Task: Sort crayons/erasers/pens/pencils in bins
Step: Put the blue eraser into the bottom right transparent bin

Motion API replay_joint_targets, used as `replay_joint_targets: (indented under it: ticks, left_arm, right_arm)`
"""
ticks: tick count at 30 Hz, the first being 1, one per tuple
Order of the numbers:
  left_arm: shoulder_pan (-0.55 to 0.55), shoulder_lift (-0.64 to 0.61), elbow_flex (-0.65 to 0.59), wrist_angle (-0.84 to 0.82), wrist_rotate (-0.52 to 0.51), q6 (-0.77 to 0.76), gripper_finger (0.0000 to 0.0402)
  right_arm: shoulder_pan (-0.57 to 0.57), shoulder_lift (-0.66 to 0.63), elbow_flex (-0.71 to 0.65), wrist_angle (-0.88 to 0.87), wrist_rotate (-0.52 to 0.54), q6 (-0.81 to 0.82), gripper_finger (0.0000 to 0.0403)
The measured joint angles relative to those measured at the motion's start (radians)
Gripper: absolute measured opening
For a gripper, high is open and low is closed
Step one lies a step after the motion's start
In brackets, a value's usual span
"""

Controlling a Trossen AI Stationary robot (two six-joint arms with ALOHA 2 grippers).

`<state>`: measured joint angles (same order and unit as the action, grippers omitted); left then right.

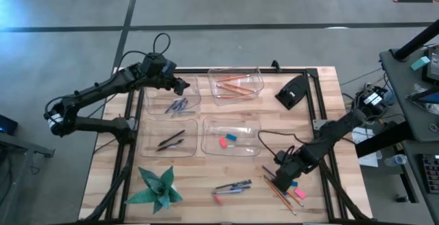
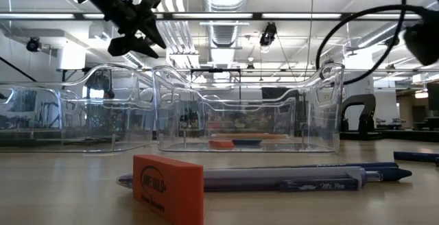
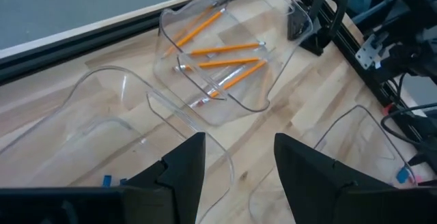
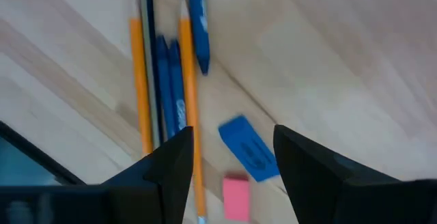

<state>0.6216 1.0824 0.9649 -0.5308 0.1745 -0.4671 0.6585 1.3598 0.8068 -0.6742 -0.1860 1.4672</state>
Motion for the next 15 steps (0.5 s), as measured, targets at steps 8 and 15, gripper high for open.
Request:
replay_joint_targets:
  ticks: [8, 15]
  left_arm:
    - [-0.007, 0.0, -0.003, 0.0, 0.001, -0.01, 0.0162]
    - [-0.01, 0.0, -0.005, 0.0, 0.001, -0.026, 0.0162]
  right_arm:
    - [0.086, 0.001, -0.012, 0.003, 0.002, -0.034, 0.0192]
    - [0.122, 0.087, -0.012, 0.005, 0.002, -0.118, 0.0192]
